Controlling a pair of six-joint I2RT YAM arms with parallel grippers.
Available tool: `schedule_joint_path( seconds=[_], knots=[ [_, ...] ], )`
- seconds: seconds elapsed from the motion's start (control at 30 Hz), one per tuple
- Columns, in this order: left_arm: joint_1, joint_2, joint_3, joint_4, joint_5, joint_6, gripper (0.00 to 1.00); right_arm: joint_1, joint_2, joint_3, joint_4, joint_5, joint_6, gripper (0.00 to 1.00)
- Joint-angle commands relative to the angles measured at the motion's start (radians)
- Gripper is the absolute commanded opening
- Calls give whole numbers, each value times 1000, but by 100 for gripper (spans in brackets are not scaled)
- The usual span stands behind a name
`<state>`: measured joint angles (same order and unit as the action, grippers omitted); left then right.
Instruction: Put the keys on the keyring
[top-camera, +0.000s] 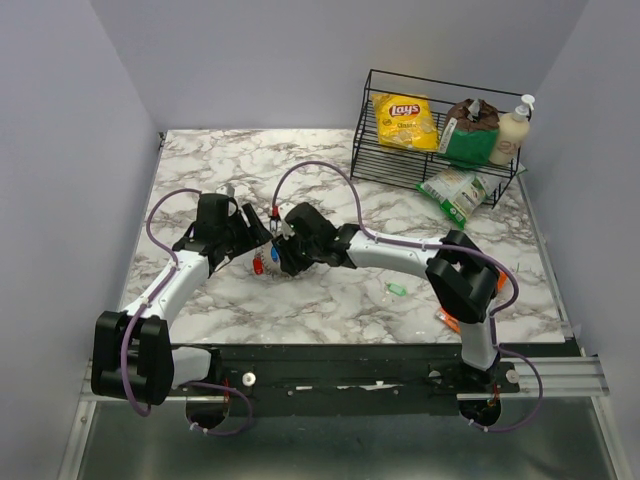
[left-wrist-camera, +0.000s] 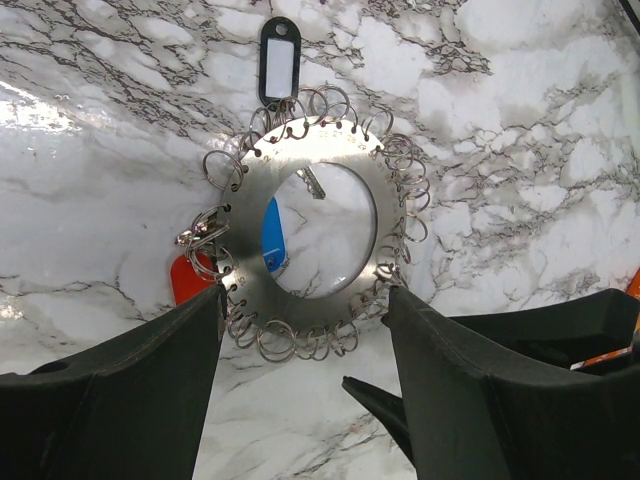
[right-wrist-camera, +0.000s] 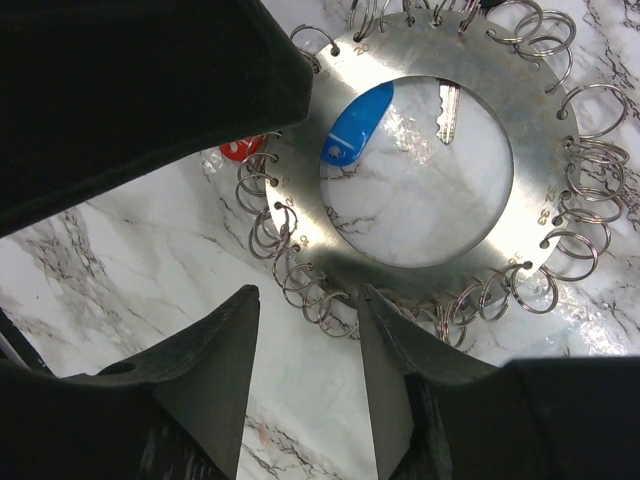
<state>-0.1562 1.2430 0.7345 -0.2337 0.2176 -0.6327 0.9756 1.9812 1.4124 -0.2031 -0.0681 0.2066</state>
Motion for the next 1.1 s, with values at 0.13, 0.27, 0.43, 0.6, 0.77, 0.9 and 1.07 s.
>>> schedule_joint_path(
  seconds=[0.13, 0.27, 0.43, 0.6, 0.77, 0.9, 1.07],
  knots=[
    [9, -7, -9, -7, 23, 2, 75, 31, 42, 39, -44, 50, -30, 46],
    [9, -8, -7, -9, 25, 4, 75, 35, 57, 45, -50, 53, -33, 46],
    [9, -7, -7, -10, 26, 4, 75, 43, 67, 56, -53, 53, -32, 46],
    [9, -2, -6, -7, 29, 2, 75, 46, 82, 60, -59, 59, -33, 40],
    [9, -1, -7, -6, 32, 2, 75, 49, 97, 63, -64, 62, -36, 40],
    [9, -2, -6, -6, 32, 2, 75, 51, 100, 60, -70, 63, -36, 39],
    [9, -7, -6, -6, 28, 2, 75, 51, 97, 46, -71, 94, -27, 39]
  ],
)
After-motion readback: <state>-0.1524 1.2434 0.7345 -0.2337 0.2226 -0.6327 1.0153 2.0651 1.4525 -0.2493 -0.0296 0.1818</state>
